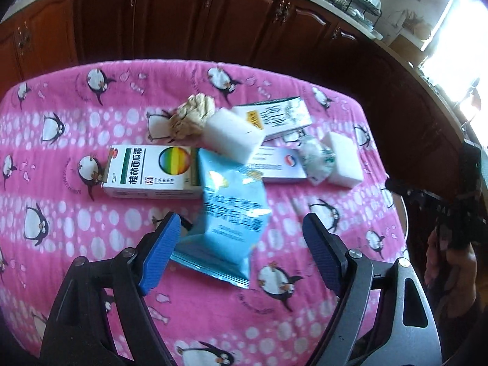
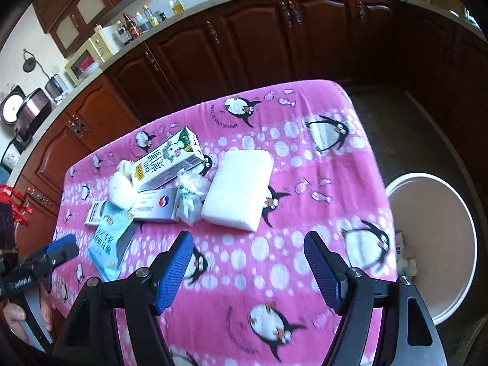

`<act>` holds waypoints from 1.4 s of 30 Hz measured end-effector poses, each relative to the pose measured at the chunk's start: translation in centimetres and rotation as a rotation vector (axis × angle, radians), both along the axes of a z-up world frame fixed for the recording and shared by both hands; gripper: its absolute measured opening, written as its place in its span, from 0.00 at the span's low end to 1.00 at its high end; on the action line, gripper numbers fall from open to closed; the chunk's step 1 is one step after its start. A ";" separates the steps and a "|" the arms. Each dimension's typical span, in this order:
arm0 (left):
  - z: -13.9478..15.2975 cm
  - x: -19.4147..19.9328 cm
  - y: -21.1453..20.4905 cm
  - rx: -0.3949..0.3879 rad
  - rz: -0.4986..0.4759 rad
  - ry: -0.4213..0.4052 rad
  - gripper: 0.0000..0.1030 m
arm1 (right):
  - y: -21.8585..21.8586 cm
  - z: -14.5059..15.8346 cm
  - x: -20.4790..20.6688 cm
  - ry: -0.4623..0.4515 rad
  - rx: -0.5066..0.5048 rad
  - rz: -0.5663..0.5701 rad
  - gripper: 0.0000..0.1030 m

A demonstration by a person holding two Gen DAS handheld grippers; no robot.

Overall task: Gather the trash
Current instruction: 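Grasp the blue snack packet with left tool while right tool grasps white sponge, then carry the blue packet and white sponge with both tools over the white bucket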

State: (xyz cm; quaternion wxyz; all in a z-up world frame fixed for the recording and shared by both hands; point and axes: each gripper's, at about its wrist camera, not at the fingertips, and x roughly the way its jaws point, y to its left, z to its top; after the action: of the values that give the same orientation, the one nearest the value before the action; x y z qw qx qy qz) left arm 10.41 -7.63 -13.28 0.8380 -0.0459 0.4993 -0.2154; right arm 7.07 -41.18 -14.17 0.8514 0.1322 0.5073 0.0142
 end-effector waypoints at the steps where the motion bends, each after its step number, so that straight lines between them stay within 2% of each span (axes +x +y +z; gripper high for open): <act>1: -0.4 0.3 0.1 0.004 0.000 0.006 0.79 | 0.1 -0.2 0.5 0.006 0.001 -0.004 0.71; 10: -2.6 2.4 -0.2 0.016 -0.035 0.059 0.79 | 1.3 -4.2 7.4 0.094 0.000 -0.061 0.71; 15: -3.4 2.7 -1.3 0.045 -0.074 0.075 0.79 | 1.9 -6.2 9.5 0.146 -0.001 -0.052 0.71; 17: -3.8 2.7 -1.6 0.059 -0.081 0.081 0.79 | 2.1 -6.3 9.5 0.139 -0.023 -0.044 0.63; 18: -3.9 2.7 -1.7 0.057 -0.083 0.085 0.73 | 2.0 -6.1 9.2 0.128 -0.018 -0.034 0.59; 19: -4.1 2.6 -1.7 0.053 -0.085 0.086 0.58 | 2.0 -6.0 8.9 0.119 -0.011 -0.027 0.58; 21: -4.4 2.5 -1.9 0.076 -0.085 0.098 0.39 | 2.0 -5.3 7.9 0.094 -0.021 -0.003 0.57; 24: -4.3 2.0 -1.9 0.089 -0.079 0.075 0.32 | 1.6 -3.9 6.1 0.052 -0.016 0.015 0.56; 26: -4.0 1.6 -1.8 0.075 -0.077 0.072 0.29 | 1.3 -3.0 5.1 0.041 -0.002 0.020 0.56; 34: -0.2 -1.0 -2.5 0.085 -0.093 -0.028 0.29 | 1.1 0.5 0.2 -0.016 0.035 0.058 0.56; 42: 2.6 -2.5 -6.0 0.085 -0.127 -0.099 0.29 | 0.6 2.9 -3.2 -0.059 0.028 0.060 0.56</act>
State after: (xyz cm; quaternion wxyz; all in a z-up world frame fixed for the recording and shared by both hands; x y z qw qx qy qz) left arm 7.92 -13.60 -10.67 0.8474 0.0318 0.4680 -0.2486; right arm 3.84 -40.59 -11.24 0.8633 0.1280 0.4855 0.0508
